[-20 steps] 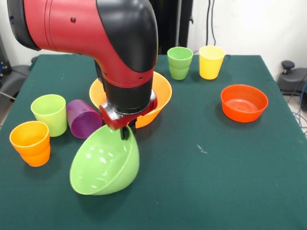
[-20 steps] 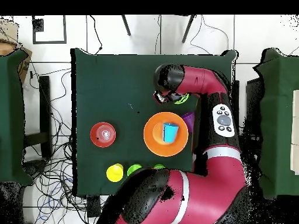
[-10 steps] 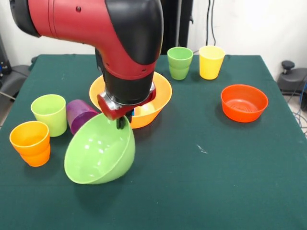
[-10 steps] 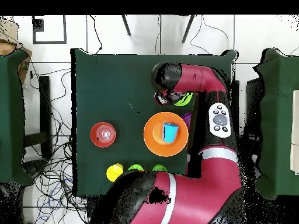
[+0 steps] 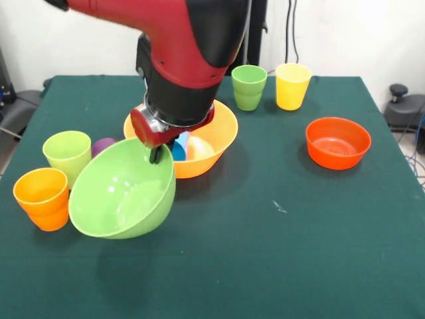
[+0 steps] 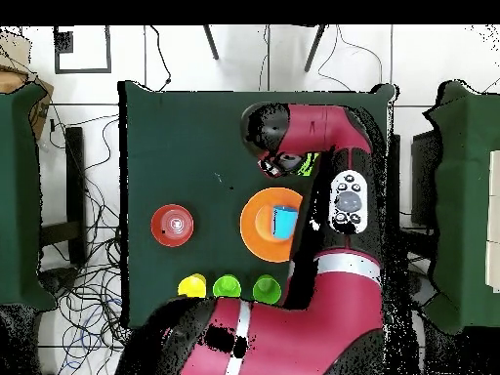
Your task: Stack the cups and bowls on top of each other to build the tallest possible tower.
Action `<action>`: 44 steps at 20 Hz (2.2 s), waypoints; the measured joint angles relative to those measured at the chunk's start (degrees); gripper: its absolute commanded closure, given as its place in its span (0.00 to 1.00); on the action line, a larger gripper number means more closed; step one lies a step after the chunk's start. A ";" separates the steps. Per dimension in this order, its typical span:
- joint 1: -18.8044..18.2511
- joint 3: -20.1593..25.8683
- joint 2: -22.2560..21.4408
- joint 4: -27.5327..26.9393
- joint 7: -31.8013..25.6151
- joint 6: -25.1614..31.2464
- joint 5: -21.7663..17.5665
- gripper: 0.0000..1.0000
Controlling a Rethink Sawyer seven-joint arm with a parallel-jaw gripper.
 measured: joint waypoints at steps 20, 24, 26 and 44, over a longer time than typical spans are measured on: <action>2.66 -6.42 -0.31 -0.91 0.00 -0.36 0.97 1.00; 1.54 -5.49 0.16 0.61 0.00 -2.21 4.32 1.00; 1.34 -5.28 0.34 1.01 0.00 -2.51 5.06 1.00; 1.44 -5.57 1.74 2.09 0.00 -2.83 5.86 1.00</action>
